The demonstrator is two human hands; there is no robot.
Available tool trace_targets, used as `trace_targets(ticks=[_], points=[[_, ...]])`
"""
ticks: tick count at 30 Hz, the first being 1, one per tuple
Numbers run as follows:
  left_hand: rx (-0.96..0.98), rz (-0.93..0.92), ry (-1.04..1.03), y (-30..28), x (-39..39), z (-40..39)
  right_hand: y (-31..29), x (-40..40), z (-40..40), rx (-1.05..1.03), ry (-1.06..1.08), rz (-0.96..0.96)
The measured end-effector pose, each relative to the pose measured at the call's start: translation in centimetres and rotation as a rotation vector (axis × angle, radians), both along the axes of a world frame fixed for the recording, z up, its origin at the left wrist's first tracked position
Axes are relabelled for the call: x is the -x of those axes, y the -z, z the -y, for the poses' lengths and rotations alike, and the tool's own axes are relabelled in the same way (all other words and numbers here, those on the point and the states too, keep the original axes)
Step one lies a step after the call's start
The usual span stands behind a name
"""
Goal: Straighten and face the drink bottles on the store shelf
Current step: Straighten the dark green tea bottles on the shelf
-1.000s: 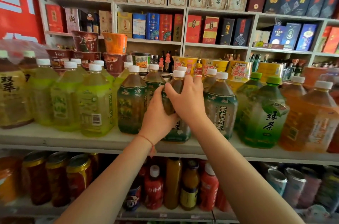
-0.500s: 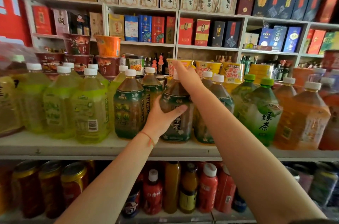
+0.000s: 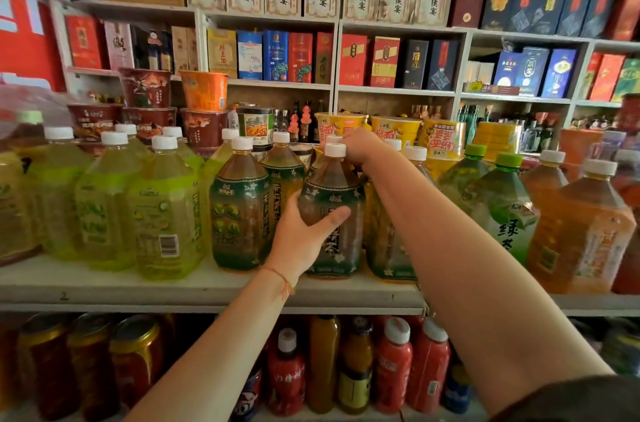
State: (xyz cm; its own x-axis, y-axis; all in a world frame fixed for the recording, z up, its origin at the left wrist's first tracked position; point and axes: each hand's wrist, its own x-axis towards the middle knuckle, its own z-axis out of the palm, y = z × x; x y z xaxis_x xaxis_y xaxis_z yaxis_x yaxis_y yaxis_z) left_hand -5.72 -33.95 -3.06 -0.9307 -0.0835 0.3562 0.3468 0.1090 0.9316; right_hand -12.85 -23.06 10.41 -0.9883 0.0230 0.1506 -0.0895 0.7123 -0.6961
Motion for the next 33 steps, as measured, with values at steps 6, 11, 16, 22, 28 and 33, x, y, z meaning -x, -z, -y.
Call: trace_targets(ticks=[6,11,16,22,28,33], points=[[-0.011,-0.005,-0.071,0.6,-0.5,-0.4,-0.7,0.0,-0.8,-0.054,-0.042,-0.018],[-0.073,0.074,0.000,1.0,0.2,-0.2,0.1,-0.1,-0.5,0.218,-0.112,-0.010],[-0.123,0.075,0.069,0.8,0.0,-0.9,-0.4,-2.8,0.6,0.327,-0.113,-0.303],[0.164,-0.119,-0.086,0.6,-2.8,0.9,1.7,-7.7,6.8,-0.102,-0.297,-0.686],[0.740,-0.654,-0.809,0.5,-3.5,8.6,6.3,-6.2,10.1,0.333,-0.317,-0.260],[0.960,-0.554,-0.878,0.0,-2.4,11.8,9.7,-4.1,11.3,0.303,-0.268,-0.244]])
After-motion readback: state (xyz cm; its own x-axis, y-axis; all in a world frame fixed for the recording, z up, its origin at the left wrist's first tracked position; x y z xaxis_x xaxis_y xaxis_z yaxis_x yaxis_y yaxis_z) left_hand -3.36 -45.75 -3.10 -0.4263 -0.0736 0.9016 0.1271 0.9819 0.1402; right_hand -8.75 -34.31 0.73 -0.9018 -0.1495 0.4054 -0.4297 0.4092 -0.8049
